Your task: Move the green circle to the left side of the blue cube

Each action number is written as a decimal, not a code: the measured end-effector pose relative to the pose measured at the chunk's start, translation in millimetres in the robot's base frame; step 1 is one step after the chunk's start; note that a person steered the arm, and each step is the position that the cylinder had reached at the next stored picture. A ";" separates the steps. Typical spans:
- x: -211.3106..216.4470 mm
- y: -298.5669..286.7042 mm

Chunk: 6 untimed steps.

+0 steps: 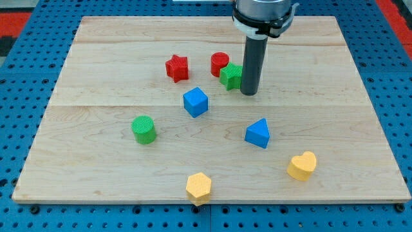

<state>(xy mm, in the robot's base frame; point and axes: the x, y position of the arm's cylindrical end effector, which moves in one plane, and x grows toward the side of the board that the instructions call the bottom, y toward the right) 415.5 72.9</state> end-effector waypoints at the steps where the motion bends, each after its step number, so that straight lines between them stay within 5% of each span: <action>1: 40.9 -15.0; 4: 111.6 -94.7; 5: 134.4 -161.0; 6: 119.5 -189.1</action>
